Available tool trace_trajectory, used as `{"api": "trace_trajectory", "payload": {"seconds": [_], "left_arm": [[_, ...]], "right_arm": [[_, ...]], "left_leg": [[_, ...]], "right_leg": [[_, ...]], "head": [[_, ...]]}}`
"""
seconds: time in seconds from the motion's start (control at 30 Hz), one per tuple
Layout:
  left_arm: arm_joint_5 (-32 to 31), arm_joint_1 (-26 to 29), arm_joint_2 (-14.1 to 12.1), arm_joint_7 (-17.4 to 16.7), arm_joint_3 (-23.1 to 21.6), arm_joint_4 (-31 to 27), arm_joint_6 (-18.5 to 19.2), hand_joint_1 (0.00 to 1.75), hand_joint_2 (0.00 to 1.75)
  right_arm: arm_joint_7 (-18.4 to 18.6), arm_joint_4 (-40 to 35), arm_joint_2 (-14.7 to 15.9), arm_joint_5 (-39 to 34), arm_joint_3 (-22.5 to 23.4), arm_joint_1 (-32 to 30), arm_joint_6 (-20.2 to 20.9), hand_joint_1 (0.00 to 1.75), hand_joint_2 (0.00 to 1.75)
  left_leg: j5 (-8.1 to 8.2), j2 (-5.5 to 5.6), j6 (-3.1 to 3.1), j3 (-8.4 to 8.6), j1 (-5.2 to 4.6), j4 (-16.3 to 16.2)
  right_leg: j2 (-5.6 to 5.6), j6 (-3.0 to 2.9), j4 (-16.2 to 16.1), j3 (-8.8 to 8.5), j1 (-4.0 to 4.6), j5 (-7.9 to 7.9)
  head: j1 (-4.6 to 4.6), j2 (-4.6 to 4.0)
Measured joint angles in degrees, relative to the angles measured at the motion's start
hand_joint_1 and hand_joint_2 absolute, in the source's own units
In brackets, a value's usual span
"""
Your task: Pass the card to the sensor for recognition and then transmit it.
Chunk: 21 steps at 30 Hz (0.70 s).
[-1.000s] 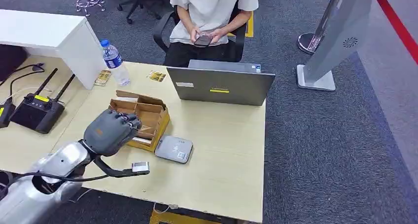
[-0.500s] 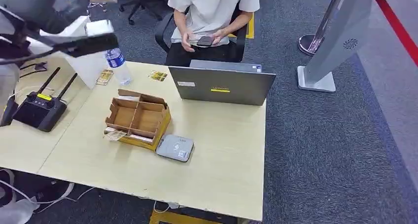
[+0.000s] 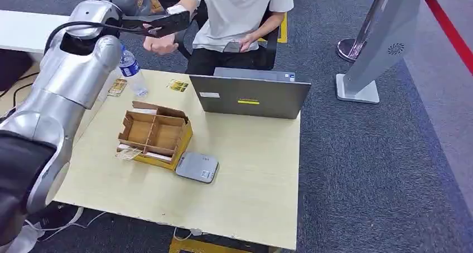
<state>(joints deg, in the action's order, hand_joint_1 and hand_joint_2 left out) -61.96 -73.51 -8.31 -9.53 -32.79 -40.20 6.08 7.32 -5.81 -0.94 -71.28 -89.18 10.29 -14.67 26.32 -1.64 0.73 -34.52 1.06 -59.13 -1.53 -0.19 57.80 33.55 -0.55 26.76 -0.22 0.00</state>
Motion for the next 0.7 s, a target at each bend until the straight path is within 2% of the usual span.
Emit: {"api": "trace_trajectory", "payload": {"seconds": [0.23, 0.27, 0.7], "left_arm": [[-0.3, -1.2, 2.3, 0.0, 0.0, 8.2, -0.2, 1.75, 1.75], [-0.4, -1.2, 2.5, 0.0, 0.0, 8.7, -0.2, 0.0, 1.75], [-0.4, -1.8, 2.8, 2.8, 0.0, 11.7, -0.9, 0.0, 1.75]], "right_arm": [[0.3, 0.0, 0.0, 0.3, 0.0, 0.1, 0.2, 0.0, 0.0], [0.3, 0.0, 0.0, 0.3, 0.0, 0.1, 0.2, 0.0, 0.0], [-0.3, 0.0, 0.0, -0.1, 0.0, 0.1, 0.2, 0.0, 0.0]], "left_leg": [[0.0, -0.02, 0.0, -0.03, 0.0, 0.0], [0.0, -0.02, 0.0, -0.04, 0.0, 0.0], [0.0, 0.0, 0.0, -0.07, -0.01, 0.0]], "right_leg": [[0.02, 0.01, 0.0, 0.02, 0.01, 0.02], [0.02, 0.01, 0.0, 0.03, 0.01, 0.01], [0.0, 0.01, 0.0, 0.02, 0.01, 0.02]], "head": [[0.0, 0.0], [0.0, 0.0], [0.0, 0.0]]}}
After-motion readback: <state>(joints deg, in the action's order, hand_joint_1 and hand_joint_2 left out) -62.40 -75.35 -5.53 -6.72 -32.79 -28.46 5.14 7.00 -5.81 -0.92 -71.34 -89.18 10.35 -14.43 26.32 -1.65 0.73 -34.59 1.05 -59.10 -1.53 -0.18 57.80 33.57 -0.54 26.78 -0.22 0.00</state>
